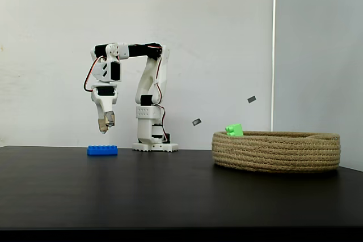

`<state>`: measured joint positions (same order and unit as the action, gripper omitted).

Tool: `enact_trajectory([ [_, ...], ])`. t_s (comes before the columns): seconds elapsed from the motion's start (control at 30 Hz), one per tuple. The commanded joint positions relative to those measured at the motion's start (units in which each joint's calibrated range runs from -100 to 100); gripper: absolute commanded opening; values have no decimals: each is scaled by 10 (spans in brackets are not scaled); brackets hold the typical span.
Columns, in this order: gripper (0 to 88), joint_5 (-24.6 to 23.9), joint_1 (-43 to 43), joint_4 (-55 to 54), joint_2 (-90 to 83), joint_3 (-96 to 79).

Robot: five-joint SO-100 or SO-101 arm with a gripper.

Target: Place the lego blocks in the tray

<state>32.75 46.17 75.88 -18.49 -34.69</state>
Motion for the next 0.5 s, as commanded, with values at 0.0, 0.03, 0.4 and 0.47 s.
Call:
enact_trajectory([
  [0.0, 436, 27, 15, -3, -52, -20],
  [0.03, 439, 28, 15, -2, -52, -22],
  [0.4, 443, 42, 57, -44, -50, -65],
  [0.47, 446, 42, 64, -60, -49, -72],
])
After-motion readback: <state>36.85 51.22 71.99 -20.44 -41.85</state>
